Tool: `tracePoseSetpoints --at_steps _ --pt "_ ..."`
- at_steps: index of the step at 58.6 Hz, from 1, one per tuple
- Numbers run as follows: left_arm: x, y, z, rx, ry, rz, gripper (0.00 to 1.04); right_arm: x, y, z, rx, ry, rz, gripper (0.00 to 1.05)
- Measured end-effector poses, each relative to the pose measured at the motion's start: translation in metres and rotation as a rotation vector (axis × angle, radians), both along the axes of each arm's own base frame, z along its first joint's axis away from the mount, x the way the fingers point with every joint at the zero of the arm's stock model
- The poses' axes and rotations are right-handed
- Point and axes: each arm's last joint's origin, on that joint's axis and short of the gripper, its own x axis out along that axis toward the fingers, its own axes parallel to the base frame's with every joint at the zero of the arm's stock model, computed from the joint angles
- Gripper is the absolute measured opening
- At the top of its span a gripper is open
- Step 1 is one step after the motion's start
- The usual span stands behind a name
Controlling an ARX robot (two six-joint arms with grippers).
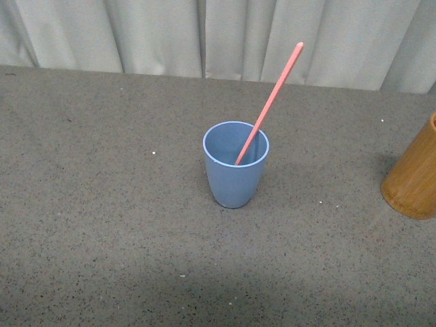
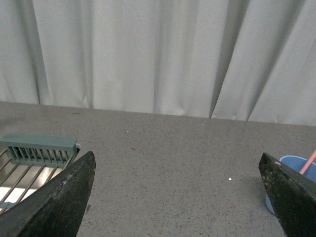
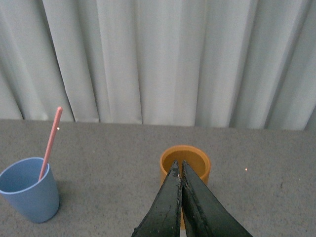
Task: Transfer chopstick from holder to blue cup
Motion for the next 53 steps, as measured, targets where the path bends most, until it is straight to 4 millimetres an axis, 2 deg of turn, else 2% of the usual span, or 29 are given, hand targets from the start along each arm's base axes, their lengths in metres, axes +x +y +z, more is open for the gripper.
tracePoseSetpoints --at_steps 17,28,47,53 --pt "0.0000 0.0000 0.0000 0.000 0.000 0.001 0.98 -0.0033 -0.0002 0.0004 -0.004 -0.041 -0.002 0.02" --pt "0.0000 0.0000 0.0000 0.000 0.000 0.001 0.98 -0.0033 -0.0002 0.0004 -0.004 -0.041 -0.003 0.42" --pt "0.0000 0.0000 0.0000 0.000 0.000 0.001 0.98 -0.0033 -0.0002 0.0004 -0.004 -0.041 -0.002 0.96" --pt "0.0000 0.0000 0.0000 0.000 0.000 0.000 0.98 -0.0033 -0.0002 0.0004 -0.004 -0.041 -0.002 0.94"
